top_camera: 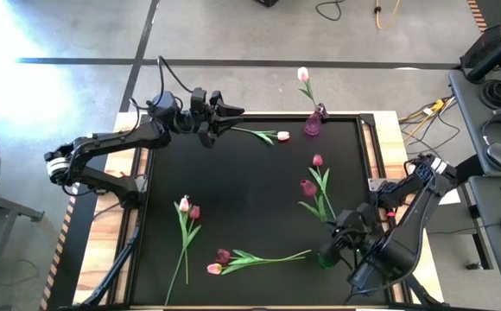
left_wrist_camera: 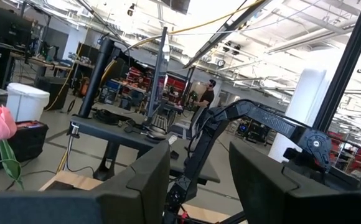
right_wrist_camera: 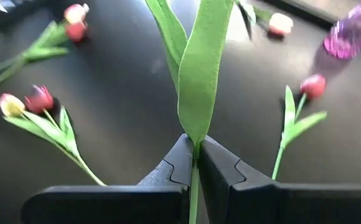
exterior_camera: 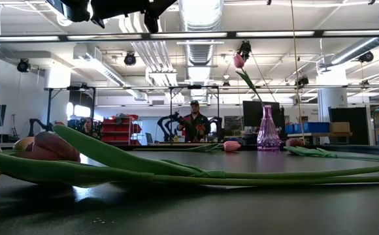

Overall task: Sort flowers into vase by color
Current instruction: Put the top center red tulip into the transparent green vase

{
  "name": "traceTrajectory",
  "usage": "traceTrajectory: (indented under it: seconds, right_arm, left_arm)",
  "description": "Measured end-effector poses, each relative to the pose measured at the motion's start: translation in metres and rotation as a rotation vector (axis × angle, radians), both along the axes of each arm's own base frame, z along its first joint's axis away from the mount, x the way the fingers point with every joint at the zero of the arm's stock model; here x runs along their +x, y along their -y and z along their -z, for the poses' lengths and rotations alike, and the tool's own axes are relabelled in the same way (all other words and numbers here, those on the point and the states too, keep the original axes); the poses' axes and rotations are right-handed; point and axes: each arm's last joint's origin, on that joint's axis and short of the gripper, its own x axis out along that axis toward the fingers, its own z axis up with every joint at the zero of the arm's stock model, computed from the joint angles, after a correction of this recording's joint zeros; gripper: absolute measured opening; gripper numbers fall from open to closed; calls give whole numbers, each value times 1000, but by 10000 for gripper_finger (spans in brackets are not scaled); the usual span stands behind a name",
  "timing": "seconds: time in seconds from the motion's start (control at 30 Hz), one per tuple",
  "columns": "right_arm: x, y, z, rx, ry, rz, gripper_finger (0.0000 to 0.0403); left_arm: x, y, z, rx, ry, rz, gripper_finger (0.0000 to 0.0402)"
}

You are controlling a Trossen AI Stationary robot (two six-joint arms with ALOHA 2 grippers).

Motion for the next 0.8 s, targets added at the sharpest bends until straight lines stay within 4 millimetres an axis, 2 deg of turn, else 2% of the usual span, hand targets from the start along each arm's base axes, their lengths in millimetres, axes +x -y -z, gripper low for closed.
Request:
traceTrajectory:
  seconds: [0.27,0.4,0.57,0.67,0.8]
  right_arm:
    - [5,-11,19,82,-121,68,13]
    - [6,-13,18,124,-116,63,13]
    - [7,-15,7,139,-114,23,17]
    - [7,-16,3,161,-133,10,41]
    - [7,-17,1,183,-153,5,92]
  left_arm:
    - [0,0,1,-1,-15,19,152]
    - [0,0,2,-3,-19,19,152]
    - [0,0,2,-3,-20,19,152]
    - [0,0,2,0,-21,23,152]
    - [0,0,2,13,-20,20,152]
